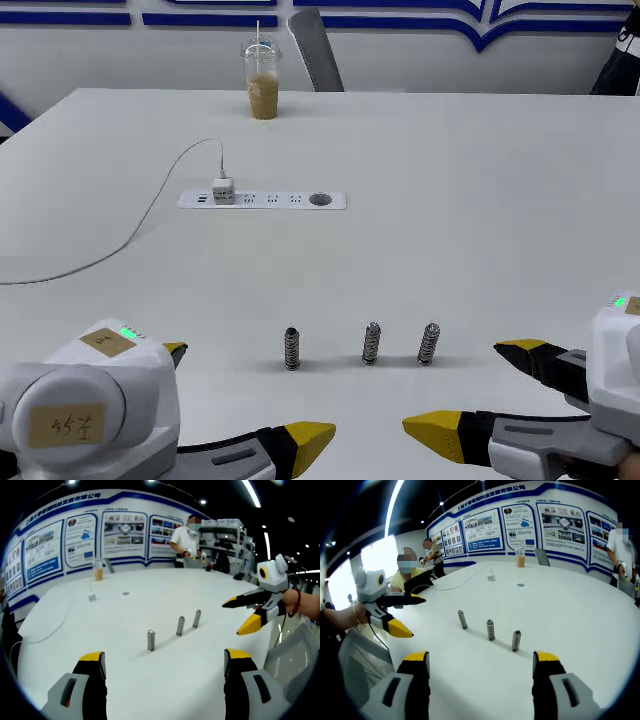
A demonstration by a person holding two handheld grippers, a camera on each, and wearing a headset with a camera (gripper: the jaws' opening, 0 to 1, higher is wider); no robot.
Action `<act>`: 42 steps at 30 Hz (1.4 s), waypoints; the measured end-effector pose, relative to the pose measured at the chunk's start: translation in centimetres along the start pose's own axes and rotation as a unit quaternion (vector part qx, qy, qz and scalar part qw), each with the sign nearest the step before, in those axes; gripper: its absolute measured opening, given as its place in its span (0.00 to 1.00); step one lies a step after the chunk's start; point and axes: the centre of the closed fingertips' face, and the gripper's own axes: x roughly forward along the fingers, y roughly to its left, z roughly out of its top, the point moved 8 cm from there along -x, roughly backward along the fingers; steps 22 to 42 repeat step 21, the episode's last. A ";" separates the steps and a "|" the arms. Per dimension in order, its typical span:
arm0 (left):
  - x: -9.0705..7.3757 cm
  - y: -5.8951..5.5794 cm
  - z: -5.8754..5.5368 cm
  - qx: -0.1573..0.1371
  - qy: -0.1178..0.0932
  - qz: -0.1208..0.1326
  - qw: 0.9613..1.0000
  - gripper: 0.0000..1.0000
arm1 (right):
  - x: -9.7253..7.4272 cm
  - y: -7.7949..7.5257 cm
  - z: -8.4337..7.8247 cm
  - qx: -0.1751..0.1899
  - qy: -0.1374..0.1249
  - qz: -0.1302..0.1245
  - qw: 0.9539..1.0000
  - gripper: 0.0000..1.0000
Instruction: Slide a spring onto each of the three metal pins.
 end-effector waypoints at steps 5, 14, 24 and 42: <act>-0.3 0.1 -0.1 -0.002 -0.001 0.003 1.000 1.00 | -0.2 0.2 0.1 -0.008 -0.002 -0.005 1.000 0.89; -0.7 0.1 -0.3 -0.005 -0.002 0.006 1.000 1.00 | -0.4 0.5 -0.2 0.003 0.000 0.000 1.000 0.96; -0.7 -0.1 -0.2 -0.002 -0.005 0.003 1.000 1.00 | -0.4 0.7 -0.1 0.010 -0.005 -0.002 1.000 0.99; -0.7 -0.1 -0.2 -0.002 -0.005 0.003 1.000 1.00 | -0.4 0.7 -0.1 0.010 -0.005 -0.002 1.000 0.99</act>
